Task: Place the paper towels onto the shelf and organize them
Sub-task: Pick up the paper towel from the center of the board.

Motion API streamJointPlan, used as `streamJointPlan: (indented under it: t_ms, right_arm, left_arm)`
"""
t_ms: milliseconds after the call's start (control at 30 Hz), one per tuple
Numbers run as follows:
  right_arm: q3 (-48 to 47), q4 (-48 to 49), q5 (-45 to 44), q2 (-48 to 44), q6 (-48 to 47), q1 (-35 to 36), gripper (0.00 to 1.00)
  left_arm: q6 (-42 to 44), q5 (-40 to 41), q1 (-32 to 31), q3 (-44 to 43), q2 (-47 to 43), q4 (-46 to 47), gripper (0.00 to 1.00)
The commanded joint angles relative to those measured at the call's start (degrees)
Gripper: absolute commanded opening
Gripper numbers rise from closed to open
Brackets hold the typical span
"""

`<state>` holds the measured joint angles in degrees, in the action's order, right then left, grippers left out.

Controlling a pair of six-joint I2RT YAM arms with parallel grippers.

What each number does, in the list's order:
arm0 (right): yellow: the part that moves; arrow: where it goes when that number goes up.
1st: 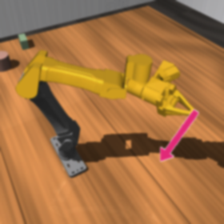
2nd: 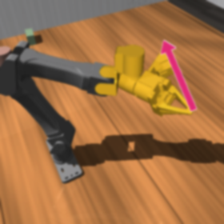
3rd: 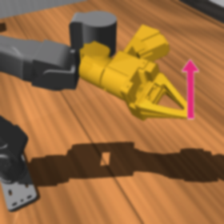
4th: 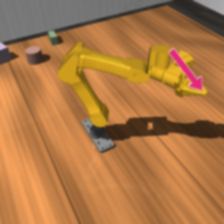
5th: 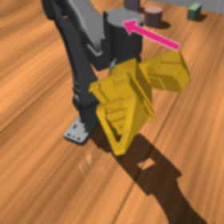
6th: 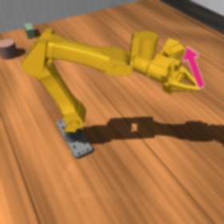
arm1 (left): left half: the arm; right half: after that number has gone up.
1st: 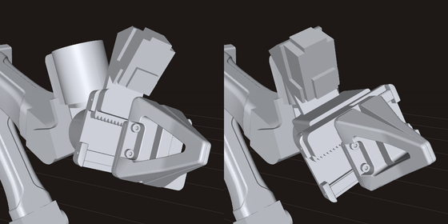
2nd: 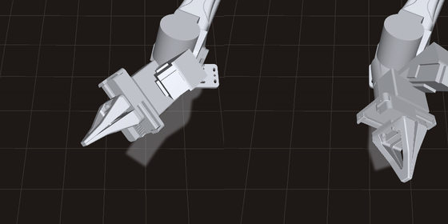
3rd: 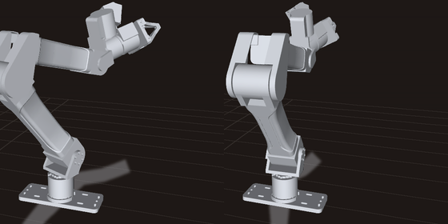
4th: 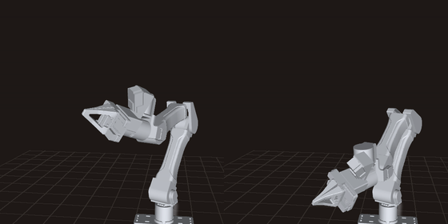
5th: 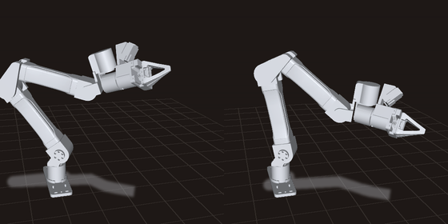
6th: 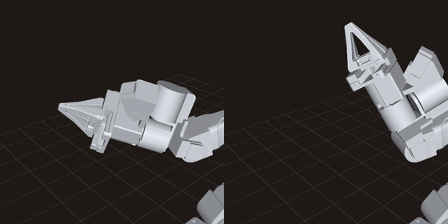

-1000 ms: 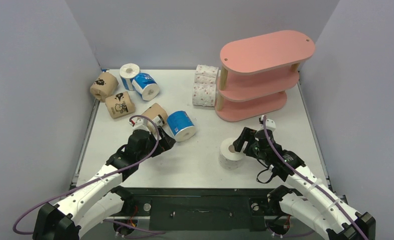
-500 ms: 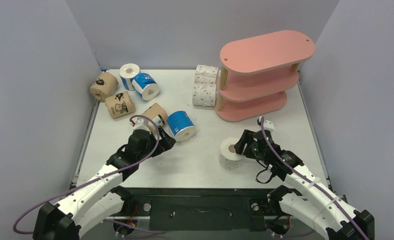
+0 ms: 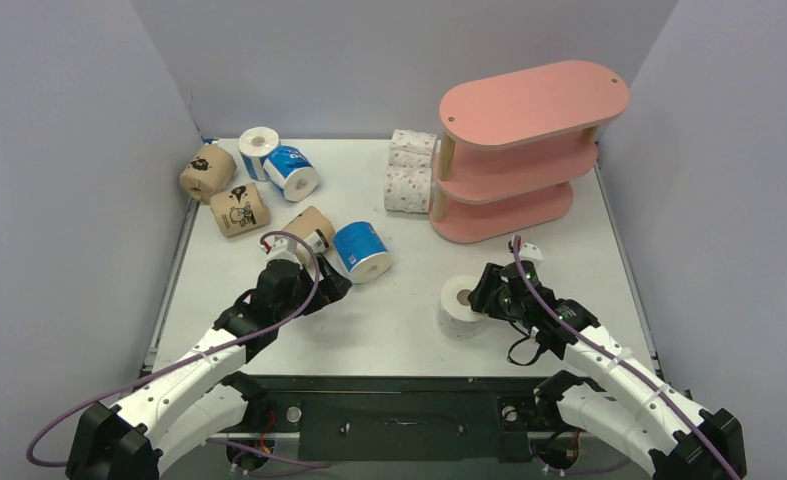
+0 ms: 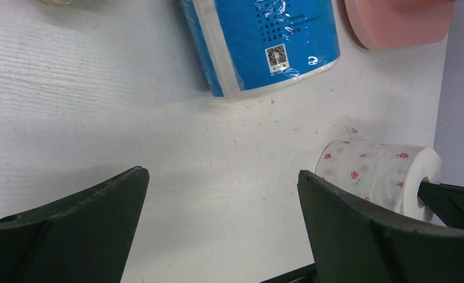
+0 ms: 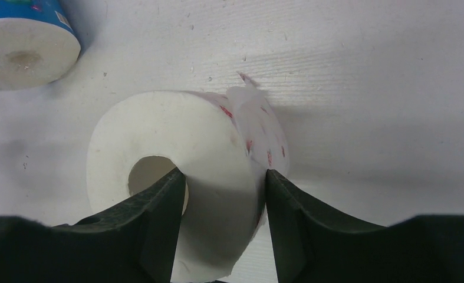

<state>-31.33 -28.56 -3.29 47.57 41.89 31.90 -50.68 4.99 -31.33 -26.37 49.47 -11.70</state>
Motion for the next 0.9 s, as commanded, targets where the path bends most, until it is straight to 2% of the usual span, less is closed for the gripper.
streamJointPlan:
  t_ms: [0,233,567,867]
  right_arm:
    - [-0.27,0.23,-0.3,0.2,-0.75,-0.23,0.45]
    - [-4.62,-2.95,-2.68,-1.92,-1.36,-0.25,0.35]
    - [-18.49,-9.27,-9.02,-1.84,-4.85,-1.98,0.35]
    - [-25.64,-6.01,-7.56,2.43,-3.24,-12.38,0.35]
  left_arm:
    - [-0.14,-0.66,0.35,-0.25,-0.07,3.11,0.98]
    - [0.22,-0.59,0.31,-0.73,-0.04,2.79,0.98]
    - [0.72,-0.23,0.31,-1.38,-0.53,2.08,0.98]
    - [0.75,-0.35,0.31,-2.28,-0.28,2.17,0.98]
